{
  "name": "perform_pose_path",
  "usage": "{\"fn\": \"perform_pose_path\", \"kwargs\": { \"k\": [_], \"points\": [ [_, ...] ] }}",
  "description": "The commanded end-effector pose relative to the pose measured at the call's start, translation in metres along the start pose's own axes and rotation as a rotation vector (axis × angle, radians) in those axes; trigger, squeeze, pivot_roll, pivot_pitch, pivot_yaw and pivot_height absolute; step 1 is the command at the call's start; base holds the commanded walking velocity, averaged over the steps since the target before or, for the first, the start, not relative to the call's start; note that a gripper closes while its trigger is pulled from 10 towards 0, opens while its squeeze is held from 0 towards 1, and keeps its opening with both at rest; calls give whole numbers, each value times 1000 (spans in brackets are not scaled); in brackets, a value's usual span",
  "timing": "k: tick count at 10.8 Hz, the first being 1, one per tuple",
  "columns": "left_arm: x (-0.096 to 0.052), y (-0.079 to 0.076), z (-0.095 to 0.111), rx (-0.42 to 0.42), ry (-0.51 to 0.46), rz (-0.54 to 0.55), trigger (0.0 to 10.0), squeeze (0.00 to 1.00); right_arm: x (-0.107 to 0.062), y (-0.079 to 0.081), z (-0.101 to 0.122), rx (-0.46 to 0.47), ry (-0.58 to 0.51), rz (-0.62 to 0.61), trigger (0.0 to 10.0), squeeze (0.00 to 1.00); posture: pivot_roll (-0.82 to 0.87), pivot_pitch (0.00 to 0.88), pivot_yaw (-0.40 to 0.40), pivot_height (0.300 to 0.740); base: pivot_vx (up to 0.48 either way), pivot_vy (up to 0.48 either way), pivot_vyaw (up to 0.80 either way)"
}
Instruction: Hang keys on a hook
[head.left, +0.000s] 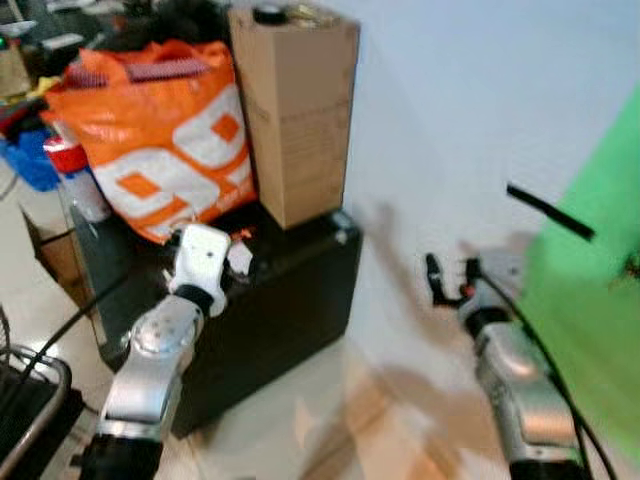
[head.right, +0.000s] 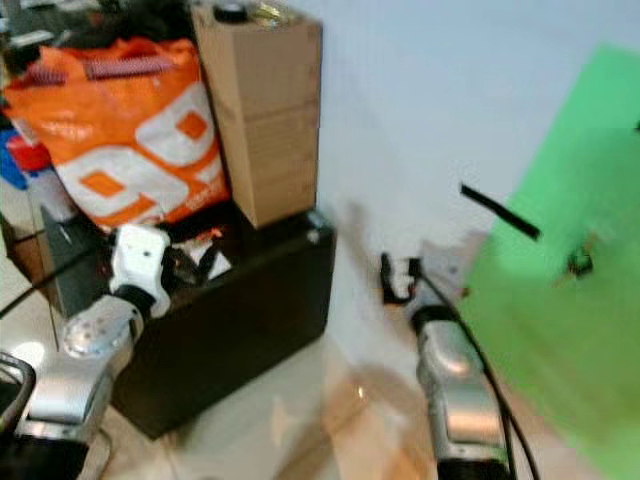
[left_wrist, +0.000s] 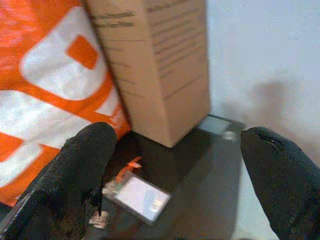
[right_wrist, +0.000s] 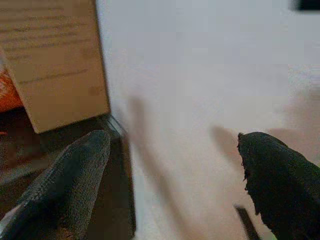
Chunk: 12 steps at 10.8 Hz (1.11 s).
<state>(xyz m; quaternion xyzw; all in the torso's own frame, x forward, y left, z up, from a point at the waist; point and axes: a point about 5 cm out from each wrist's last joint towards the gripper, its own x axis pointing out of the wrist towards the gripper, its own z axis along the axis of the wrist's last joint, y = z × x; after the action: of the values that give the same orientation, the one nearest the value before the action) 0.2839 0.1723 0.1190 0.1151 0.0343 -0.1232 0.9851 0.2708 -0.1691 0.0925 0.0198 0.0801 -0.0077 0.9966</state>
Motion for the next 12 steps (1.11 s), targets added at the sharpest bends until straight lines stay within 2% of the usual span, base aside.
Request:
{"fn": "perform_pose_path", "kwargs": {
  "k": [1, 3, 12],
  "points": [
    [-2, 9, 2, 19, -4, 30, 10000, 0, 2, 11, 3, 10, -10, 39, 10000, 1000, 8, 0, -17, 740, 319, 0, 0],
    [-3, 9, 2, 18, -4, 33, 10000, 0, 3, 13, 3, 4, -8, 62, 10000, 1000, 13, 0, -21, 740, 319, 0, 0],
    [-5, 10, 3, 27, -5, 40, 10000, 0, 7, 15, 2, -14, -2, 86, 10000, 1000, 27, 0, -32, 740, 316, 0, 785]
  ]
}}
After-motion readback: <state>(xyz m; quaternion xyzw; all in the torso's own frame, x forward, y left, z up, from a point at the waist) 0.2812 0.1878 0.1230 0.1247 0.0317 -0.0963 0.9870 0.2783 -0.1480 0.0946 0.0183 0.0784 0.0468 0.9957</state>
